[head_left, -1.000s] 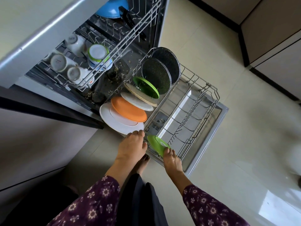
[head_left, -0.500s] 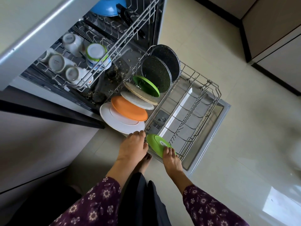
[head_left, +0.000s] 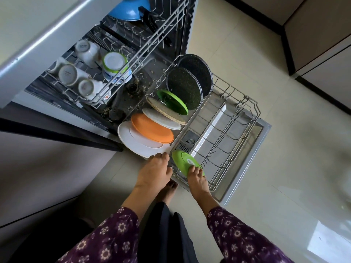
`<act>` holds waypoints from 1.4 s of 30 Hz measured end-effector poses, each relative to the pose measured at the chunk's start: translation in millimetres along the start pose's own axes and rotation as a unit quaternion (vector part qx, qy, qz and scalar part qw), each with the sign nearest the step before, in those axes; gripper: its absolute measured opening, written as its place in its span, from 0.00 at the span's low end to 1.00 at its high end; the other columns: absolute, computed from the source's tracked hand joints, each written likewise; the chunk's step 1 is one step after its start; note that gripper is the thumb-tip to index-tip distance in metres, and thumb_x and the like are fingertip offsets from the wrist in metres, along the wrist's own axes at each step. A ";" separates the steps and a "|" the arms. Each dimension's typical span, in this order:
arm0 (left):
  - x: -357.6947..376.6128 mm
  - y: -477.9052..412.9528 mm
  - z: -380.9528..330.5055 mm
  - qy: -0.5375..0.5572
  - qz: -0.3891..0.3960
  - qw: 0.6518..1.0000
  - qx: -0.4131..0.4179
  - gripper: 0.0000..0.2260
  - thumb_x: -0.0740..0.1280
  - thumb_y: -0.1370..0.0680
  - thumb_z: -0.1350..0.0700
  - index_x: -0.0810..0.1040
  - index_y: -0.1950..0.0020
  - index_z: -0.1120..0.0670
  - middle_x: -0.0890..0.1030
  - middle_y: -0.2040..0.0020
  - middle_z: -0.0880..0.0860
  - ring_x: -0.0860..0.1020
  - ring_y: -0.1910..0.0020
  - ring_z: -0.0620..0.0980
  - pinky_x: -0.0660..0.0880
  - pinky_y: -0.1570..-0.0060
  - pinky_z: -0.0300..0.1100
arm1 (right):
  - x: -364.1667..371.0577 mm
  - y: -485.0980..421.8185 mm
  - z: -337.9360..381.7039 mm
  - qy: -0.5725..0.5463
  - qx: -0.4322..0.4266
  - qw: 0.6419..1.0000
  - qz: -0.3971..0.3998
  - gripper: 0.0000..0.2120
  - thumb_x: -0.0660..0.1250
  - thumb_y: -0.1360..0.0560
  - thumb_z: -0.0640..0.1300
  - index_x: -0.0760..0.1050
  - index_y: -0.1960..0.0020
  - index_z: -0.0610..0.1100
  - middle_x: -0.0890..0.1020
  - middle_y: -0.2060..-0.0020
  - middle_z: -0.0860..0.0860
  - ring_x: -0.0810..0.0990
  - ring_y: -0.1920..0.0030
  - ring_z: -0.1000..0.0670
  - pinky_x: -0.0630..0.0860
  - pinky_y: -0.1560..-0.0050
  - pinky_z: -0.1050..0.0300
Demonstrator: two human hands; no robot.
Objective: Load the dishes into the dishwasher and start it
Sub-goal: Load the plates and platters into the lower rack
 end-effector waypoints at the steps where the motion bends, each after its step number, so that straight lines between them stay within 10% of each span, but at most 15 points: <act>1: 1.1 0.9 3.1 0.001 0.000 1.000 -0.004 0.13 0.60 0.22 0.50 0.70 0.39 0.53 0.78 0.45 0.51 0.76 0.45 0.50 0.71 0.52 0.41 | 3.6 -2.9 3.3 0.006 0.004 1.000 0.005 0.25 0.77 0.40 0.33 0.73 0.47 0.27 0.80 0.59 0.32 0.82 0.59 0.35 0.81 0.69 0.44; 14: 13.2 5.2 16.2 -0.005 0.007 1.000 -0.007 0.12 0.59 0.21 0.50 0.69 0.39 0.53 0.78 0.45 0.51 0.77 0.47 0.51 0.71 0.51 0.43 | 43.1 -5.9 -20.6 -0.066 0.006 0.997 0.031 0.31 0.76 0.42 0.28 0.72 0.40 0.30 0.79 0.49 0.32 0.82 0.49 0.37 0.82 0.59 0.48; 20: 8.4 7.8 5.0 -0.009 0.002 1.000 -0.003 0.12 0.59 0.21 0.51 0.69 0.39 0.53 0.77 0.45 0.50 0.76 0.47 0.50 0.71 0.52 0.42 | 22.5 0.8 -18.2 -0.147 0.017 0.987 0.069 0.33 0.63 0.25 0.37 0.50 0.25 0.36 0.58 0.28 0.38 0.56 0.26 0.39 0.65 0.30 0.46; 42: -243.2 193.3 22.7 0.060 -0.217 0.969 -0.097 0.10 0.62 0.23 0.53 0.73 0.44 0.54 0.78 0.47 0.52 0.77 0.49 0.55 0.74 0.54 0.47 | -351.9 165.0 136.4 -0.148 -0.282 0.938 -0.139 0.09 0.61 0.26 0.43 0.76 0.55 0.38 0.81 0.56 0.41 0.78 0.54 0.39 0.75 0.54 0.46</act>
Point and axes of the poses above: each hand's wrist, its own y-axis away from the middle knuckle, its own x-axis out of the palm, z = x × y, the point moved 1 cm from there along -y, towards the middle knuckle
